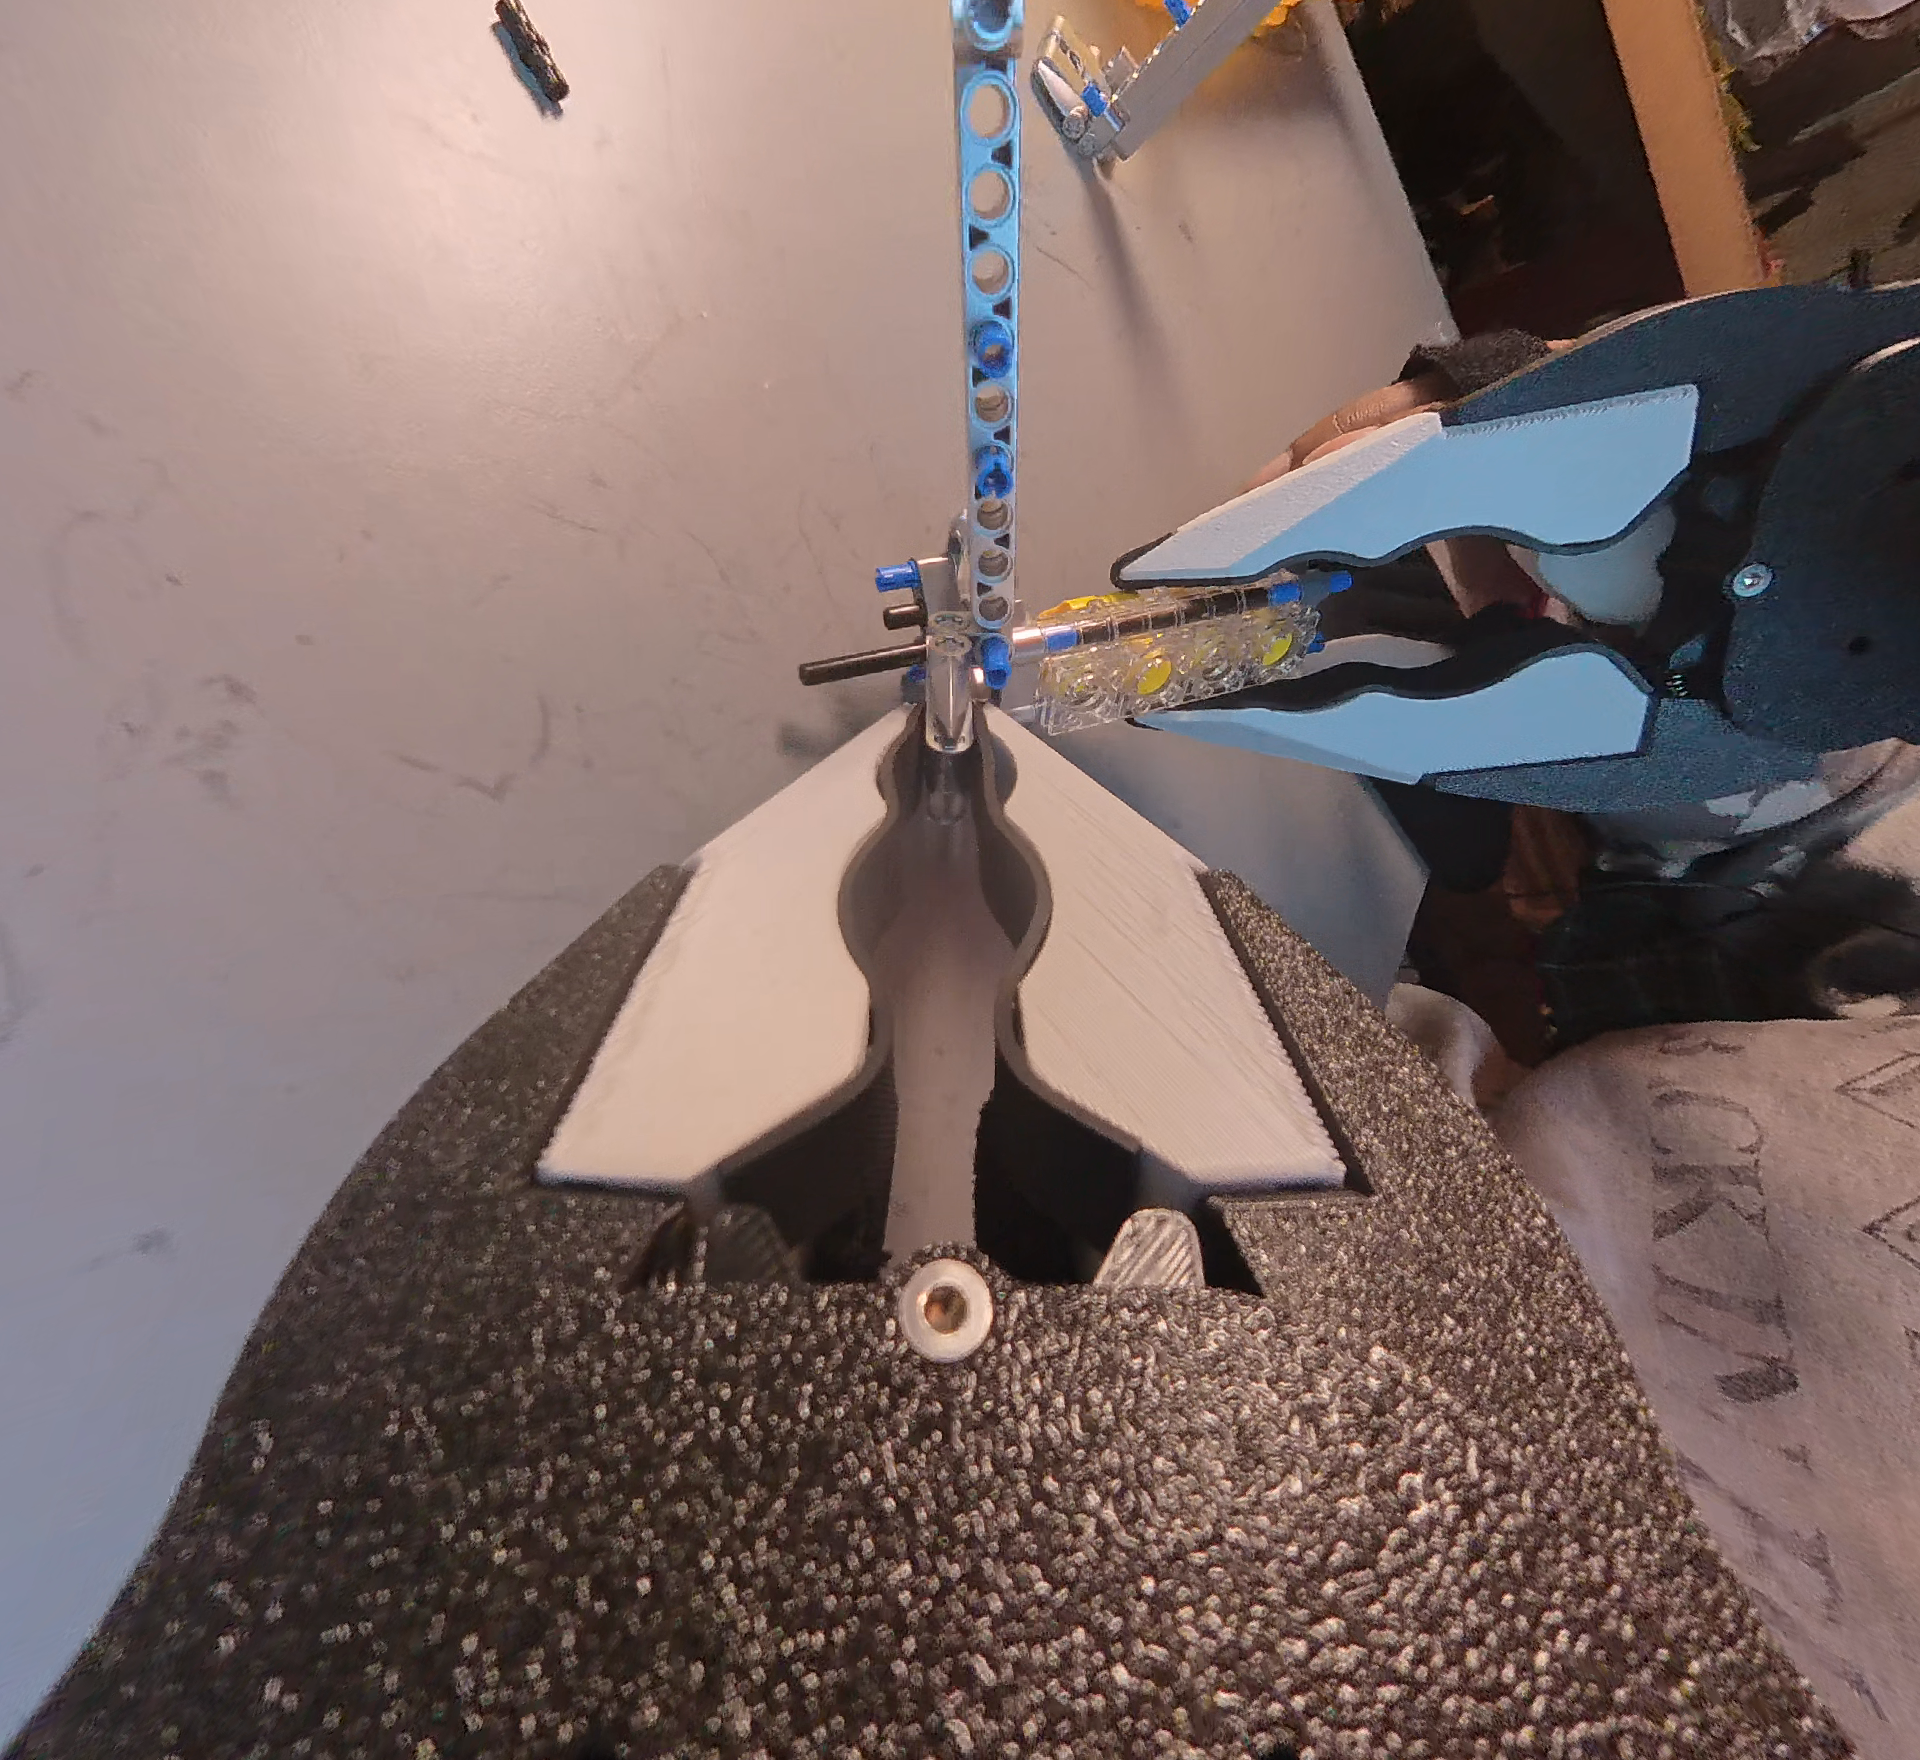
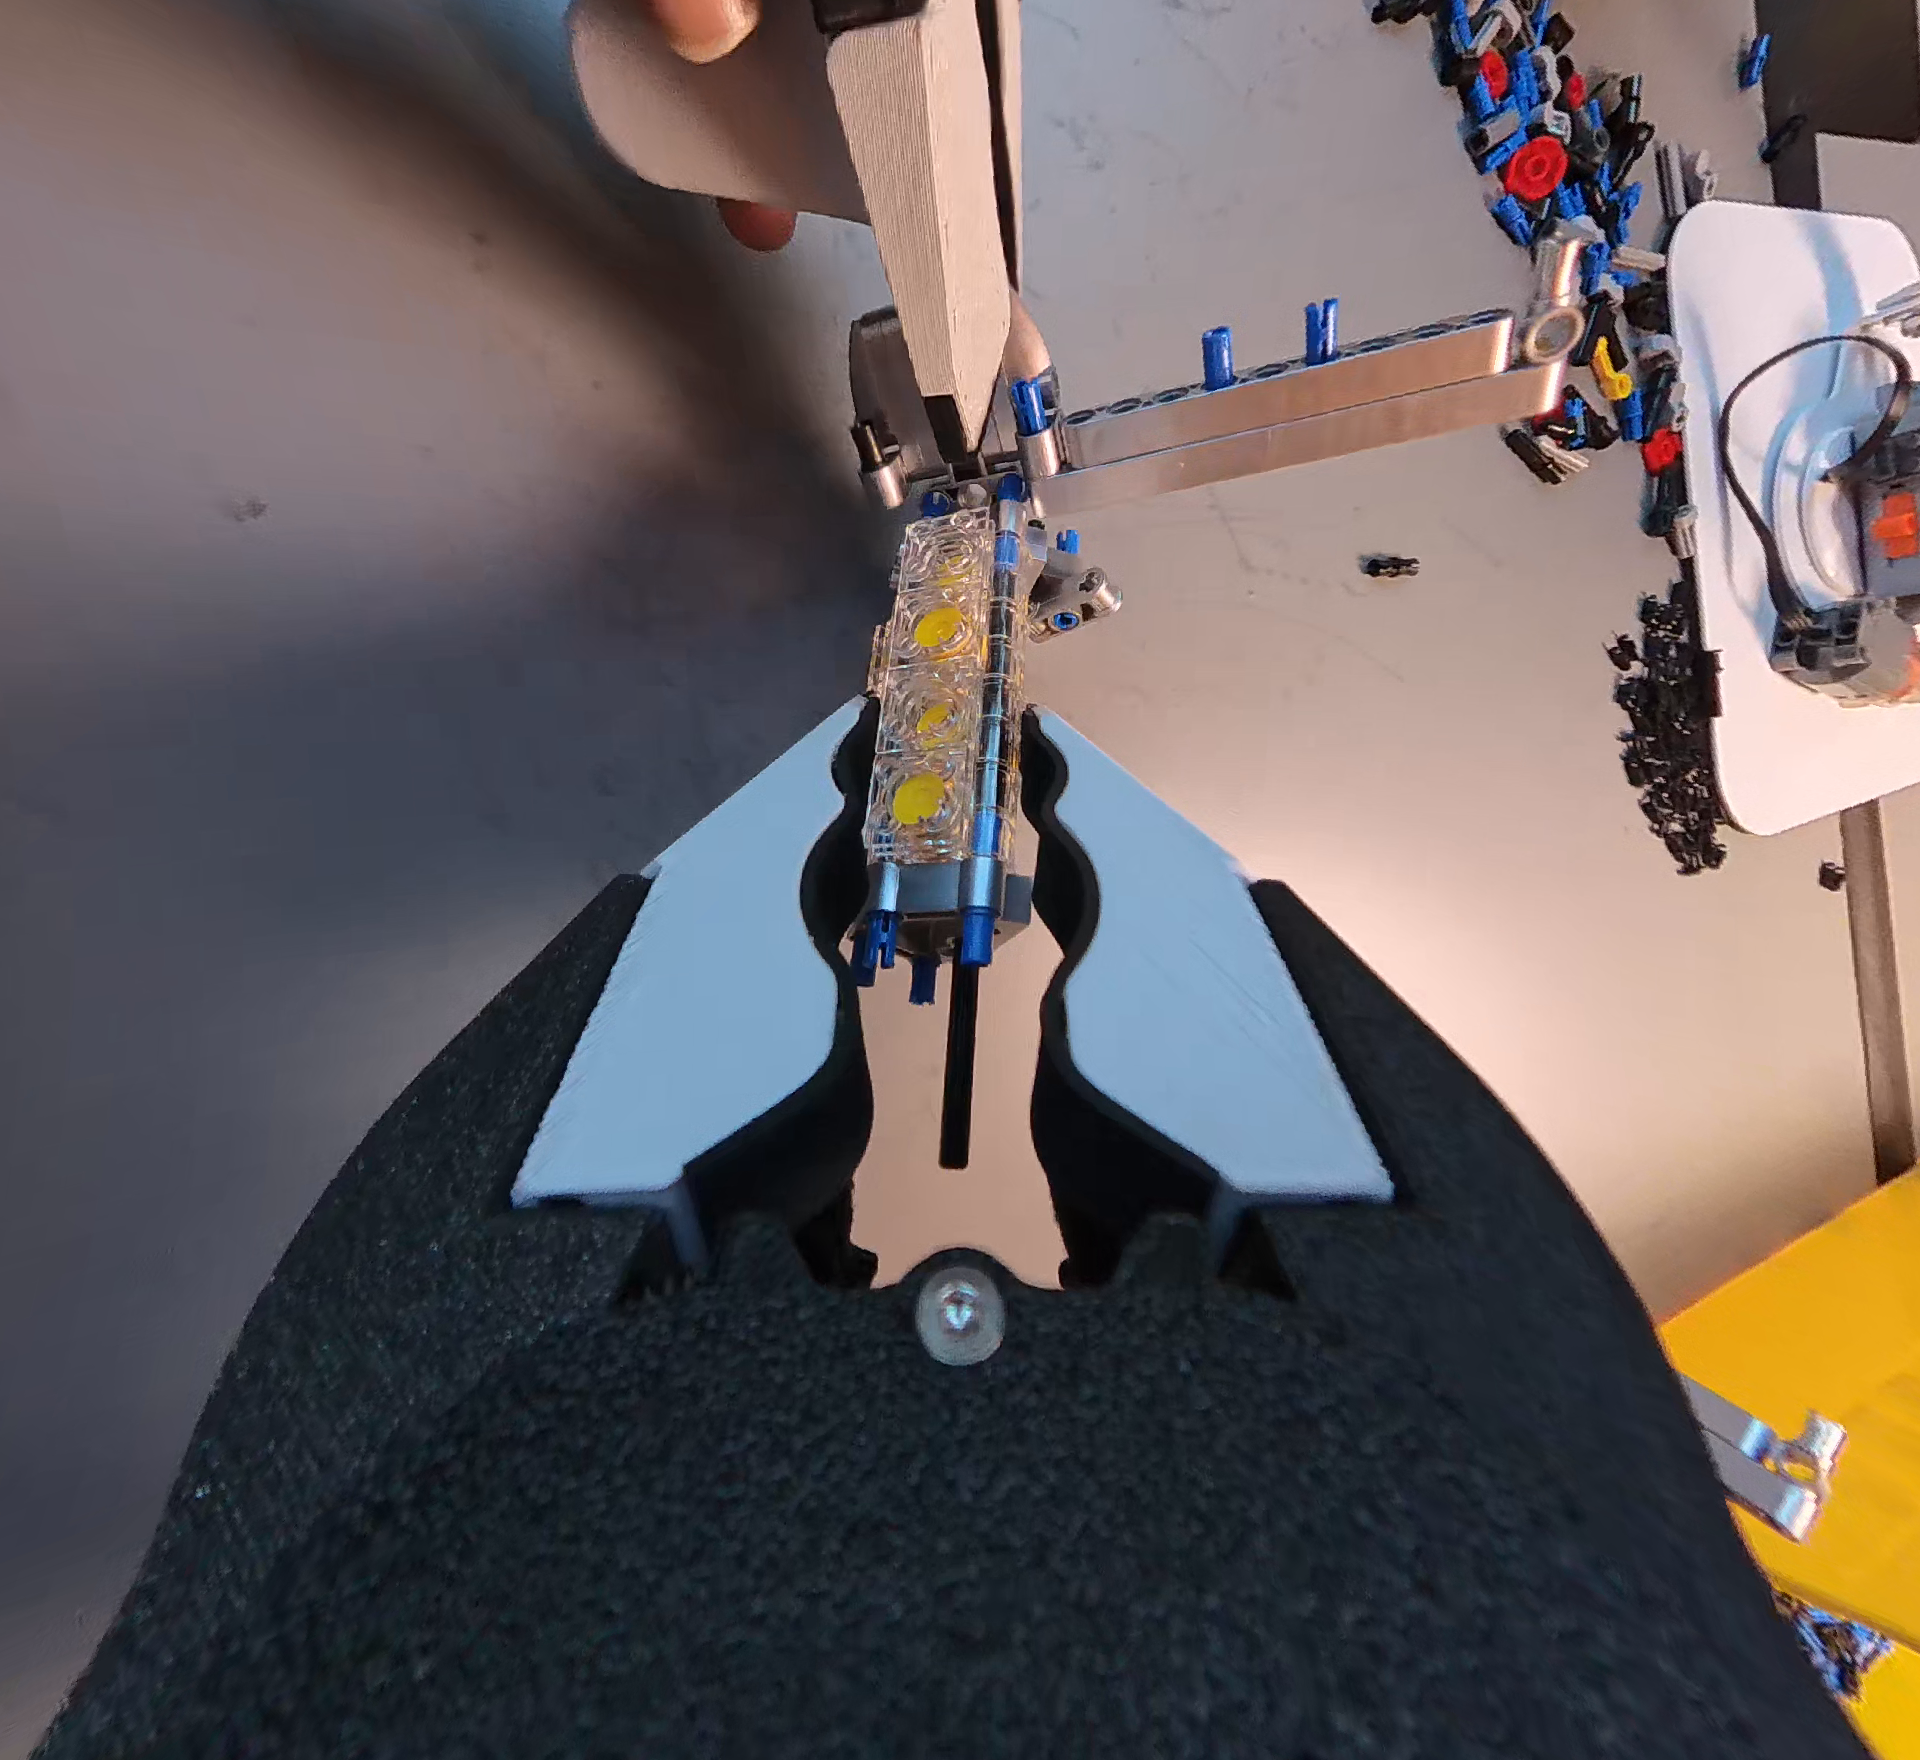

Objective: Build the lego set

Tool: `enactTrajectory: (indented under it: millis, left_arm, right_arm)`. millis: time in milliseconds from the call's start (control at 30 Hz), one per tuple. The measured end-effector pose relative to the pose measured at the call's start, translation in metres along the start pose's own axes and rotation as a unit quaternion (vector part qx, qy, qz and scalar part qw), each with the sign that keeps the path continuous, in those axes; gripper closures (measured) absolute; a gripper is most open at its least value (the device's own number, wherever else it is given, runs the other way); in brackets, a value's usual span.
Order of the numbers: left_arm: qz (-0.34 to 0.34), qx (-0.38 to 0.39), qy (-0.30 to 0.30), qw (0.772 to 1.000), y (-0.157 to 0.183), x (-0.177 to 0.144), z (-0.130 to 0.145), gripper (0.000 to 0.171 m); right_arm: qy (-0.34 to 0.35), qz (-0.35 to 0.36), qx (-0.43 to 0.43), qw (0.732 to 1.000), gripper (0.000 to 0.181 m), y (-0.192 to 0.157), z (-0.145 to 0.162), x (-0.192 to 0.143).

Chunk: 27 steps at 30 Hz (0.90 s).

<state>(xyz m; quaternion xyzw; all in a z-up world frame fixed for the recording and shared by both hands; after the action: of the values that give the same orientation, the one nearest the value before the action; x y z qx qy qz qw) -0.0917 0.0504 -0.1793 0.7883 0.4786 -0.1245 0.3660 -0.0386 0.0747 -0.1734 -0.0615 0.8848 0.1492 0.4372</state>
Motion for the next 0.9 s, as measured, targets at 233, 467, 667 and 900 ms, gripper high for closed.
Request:
enactTrajectory:
  millis: [233,467,667,900]
  left_arm:
    - [-0.03,0.029,-0.005,0.999,-0.005,-0.001,-0.0006,0.166]
    - [-0.064,0.087,-0.035,0.994,-0.0079,-0.002,-0.0005,0.166]
    - [-0.063,0.103,-0.044,0.992,-0.0065,-0.0052,0.002,0.165]
    - [-0.03,0.097,-0.045,0.994,-0.0033,-0.009,0.0032,0.165]
  right_arm:
    - [-0.008,0.026,-0.001,1.0,0.156,0.0001,-0.0039,0.0036]
    - [-0.024,0.071,-0.012,0.997,0.158,-0.0016,-0.0078,0.0059]
    - [-0.021,0.098,-0.001,0.995,0.157,-0.0028,-0.0066,0.0074]
    - [-0.033,0.11,-0.002,0.993,0.157,-0.0054,-0.0053,0.0062]
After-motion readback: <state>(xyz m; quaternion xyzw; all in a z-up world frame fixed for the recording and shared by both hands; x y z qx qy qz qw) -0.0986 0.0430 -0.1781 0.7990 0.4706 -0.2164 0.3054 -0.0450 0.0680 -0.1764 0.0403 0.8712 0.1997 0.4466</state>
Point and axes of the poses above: each gripper's, where its closed fingertips meet, x out along the fingers, z out of its underside, y = z × x across the jaws, the point moved 1 cm from there along -x, back along the fingers, and after that the axes turned 15 degrees about x, right-handed, at the moved point
